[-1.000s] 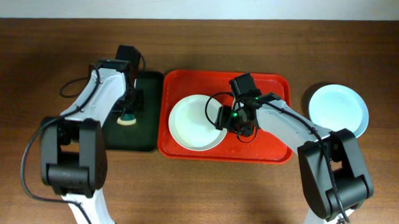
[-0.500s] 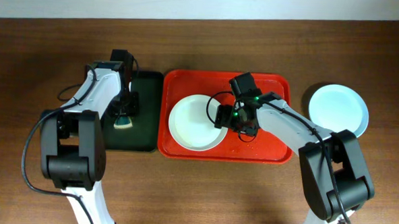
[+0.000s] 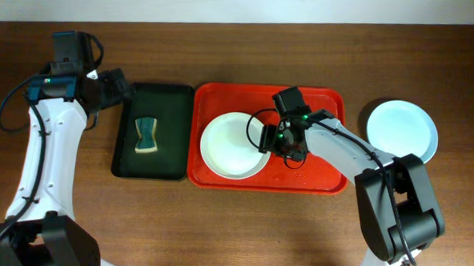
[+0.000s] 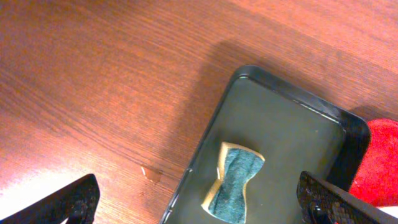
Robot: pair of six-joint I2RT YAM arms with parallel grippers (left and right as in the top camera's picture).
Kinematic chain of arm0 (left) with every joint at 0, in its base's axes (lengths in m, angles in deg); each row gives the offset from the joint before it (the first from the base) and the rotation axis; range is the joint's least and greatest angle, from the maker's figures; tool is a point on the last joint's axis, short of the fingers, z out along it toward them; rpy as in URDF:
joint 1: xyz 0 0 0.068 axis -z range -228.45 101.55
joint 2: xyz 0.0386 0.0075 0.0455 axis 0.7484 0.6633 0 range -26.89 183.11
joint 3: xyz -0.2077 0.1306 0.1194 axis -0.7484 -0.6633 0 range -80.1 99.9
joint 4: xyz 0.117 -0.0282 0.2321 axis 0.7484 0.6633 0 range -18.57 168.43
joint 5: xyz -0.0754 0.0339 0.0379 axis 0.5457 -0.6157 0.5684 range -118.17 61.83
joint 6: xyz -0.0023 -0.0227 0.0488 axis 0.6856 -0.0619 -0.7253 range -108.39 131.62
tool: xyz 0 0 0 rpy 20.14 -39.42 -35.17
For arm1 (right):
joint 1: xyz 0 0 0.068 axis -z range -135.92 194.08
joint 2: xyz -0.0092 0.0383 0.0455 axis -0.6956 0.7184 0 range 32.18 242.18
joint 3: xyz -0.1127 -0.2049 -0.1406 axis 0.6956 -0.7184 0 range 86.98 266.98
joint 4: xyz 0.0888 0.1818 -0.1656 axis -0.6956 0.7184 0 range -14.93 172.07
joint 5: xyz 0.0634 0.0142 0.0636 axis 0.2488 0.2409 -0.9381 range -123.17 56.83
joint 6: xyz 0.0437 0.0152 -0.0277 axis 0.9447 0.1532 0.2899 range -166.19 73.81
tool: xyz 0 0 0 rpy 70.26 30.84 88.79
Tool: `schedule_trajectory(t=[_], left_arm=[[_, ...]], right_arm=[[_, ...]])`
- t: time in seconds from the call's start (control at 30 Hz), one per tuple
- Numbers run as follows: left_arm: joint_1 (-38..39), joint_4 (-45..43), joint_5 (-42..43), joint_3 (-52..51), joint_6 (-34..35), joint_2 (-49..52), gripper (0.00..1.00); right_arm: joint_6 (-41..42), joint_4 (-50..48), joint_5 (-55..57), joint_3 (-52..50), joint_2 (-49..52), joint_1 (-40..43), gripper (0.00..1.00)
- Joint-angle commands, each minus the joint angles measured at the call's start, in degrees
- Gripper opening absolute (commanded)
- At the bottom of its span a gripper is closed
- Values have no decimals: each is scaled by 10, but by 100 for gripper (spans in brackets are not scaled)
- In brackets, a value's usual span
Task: Clean dirty plates on tray and stack at the side
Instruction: 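Carry the sponge left and set it on the black tray, then lift the white plate's rim with the right gripper, tilting it up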
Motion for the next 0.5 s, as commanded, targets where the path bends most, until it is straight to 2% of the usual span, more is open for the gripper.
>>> schedule_trajectory(t=[0.0,0.13,0.17,0.47], left_arm=[[-2,-1,9,2,12,3,99],[-2,1,11,2,12,3,99],[-2,1,11,2,12,3,99],[-2,1,11,2,12,3,99]], right_arm=[[3,2,12,-8,10,-3,41],[3,3,12,-8,10,-3,9],[3,3,12,-8,10,-3,4],[3,-10,6,-8,10,19,4]])
